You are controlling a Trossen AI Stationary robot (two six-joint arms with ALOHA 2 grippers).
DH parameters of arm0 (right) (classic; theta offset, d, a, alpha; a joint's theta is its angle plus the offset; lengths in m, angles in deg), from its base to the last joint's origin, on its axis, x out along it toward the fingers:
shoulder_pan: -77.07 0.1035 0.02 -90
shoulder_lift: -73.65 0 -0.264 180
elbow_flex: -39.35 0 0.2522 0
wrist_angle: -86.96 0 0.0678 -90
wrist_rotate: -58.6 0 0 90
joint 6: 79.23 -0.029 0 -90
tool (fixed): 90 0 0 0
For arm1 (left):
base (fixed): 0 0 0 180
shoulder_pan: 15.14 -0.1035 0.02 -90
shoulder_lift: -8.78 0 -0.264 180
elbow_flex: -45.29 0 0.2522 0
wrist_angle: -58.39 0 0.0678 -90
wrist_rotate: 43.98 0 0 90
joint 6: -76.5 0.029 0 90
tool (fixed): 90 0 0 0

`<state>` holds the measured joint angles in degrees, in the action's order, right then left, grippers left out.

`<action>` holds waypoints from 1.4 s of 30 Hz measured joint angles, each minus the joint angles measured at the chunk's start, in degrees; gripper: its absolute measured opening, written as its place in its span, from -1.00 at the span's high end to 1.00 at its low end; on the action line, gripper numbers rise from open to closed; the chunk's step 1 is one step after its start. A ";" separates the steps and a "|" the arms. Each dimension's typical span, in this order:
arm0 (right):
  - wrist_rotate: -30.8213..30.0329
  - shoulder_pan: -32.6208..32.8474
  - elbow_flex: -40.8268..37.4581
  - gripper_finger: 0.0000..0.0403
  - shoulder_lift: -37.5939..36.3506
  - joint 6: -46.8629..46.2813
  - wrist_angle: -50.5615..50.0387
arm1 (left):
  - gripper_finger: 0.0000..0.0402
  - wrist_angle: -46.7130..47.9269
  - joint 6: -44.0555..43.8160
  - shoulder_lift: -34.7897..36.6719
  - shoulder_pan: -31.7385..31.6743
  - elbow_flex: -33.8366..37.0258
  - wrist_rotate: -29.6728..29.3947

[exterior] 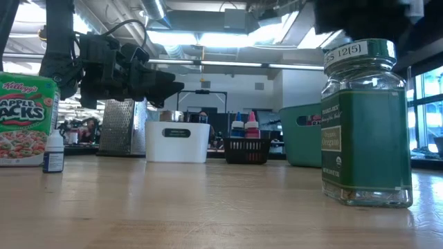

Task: Pick & Place Kitchen Items
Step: Put the small purple food coloring bottle into the black bin

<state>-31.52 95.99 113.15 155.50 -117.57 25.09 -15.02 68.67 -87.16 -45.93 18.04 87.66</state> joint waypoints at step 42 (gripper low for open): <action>-2.78 -31.80 23.75 0.60 24.86 39.75 -0.97 | 0.02 0.08 -1.92 -0.02 -0.01 -0.02 0.00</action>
<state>-34.30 64.19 136.90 180.36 -77.83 24.11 -14.94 66.75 -87.18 -45.95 18.02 87.66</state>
